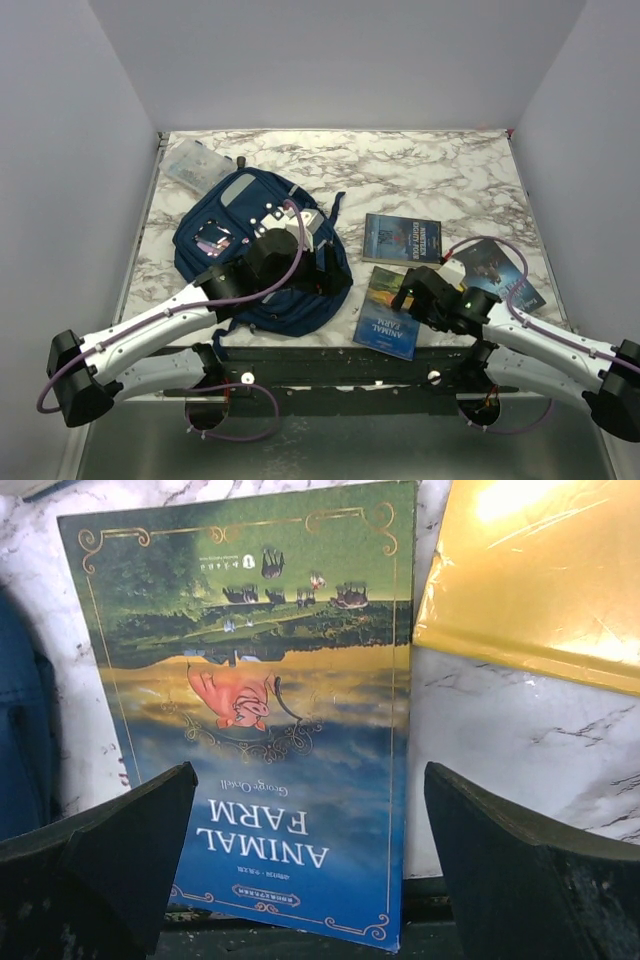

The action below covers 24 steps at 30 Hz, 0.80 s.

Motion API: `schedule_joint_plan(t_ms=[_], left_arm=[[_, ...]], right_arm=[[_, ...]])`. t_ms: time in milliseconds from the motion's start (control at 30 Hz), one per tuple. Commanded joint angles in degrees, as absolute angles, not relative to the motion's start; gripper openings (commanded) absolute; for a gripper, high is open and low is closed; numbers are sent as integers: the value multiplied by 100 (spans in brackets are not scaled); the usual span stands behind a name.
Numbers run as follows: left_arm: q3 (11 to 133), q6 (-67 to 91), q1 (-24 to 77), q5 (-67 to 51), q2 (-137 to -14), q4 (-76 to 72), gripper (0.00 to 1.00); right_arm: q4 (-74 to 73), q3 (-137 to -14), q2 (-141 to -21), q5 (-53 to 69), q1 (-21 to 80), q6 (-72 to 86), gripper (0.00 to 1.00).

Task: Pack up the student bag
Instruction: Pick up the book from the center of the board.

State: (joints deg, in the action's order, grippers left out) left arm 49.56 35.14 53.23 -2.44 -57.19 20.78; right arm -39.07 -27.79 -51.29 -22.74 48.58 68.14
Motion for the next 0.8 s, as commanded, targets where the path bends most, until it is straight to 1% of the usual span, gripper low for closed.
schedule_joint_plan(t_ms=[0, 100, 167, 300, 367, 533, 600, 767], left_arm=[[4465, 4964, 5814, -291, -6166, 1025, 81], [4297, 5479, 6097, -58, -6703, 554, 80], [4258, 5666, 6285, 357, -7056, 376, 80], [4532, 5949, 6509, 902, -7936, 358, 81], [4737, 6122, 6512, 899, -8373, 464, 81], [5541, 6476, 6450, 1175, -9202, 1556, 81], [5685, 6498, 6436, 1165, -9402, 1635, 81], [5884, 6510, 6190, 670, -9875, 1585, 80]], right_arm=[[-3777, -2643, -5176, -1972, 4842, 6706, 100], [-3734, -2738, -5483, -2059, 4844, 6731, 100], [-3862, -2909, -5736, -2132, 4843, 6757, 100], [-3595, -2841, -6047, -2170, 4840, 6662, 100], [-3412, -2766, -6070, -2161, 4843, 6669, 100], [-3001, -2432, -5730, -2008, 4843, 6686, 100], [-2997, -2314, -5482, -2009, 4843, 6706, 100], [-3066, -2020, -4998, -2197, 4843, 6714, 100]])
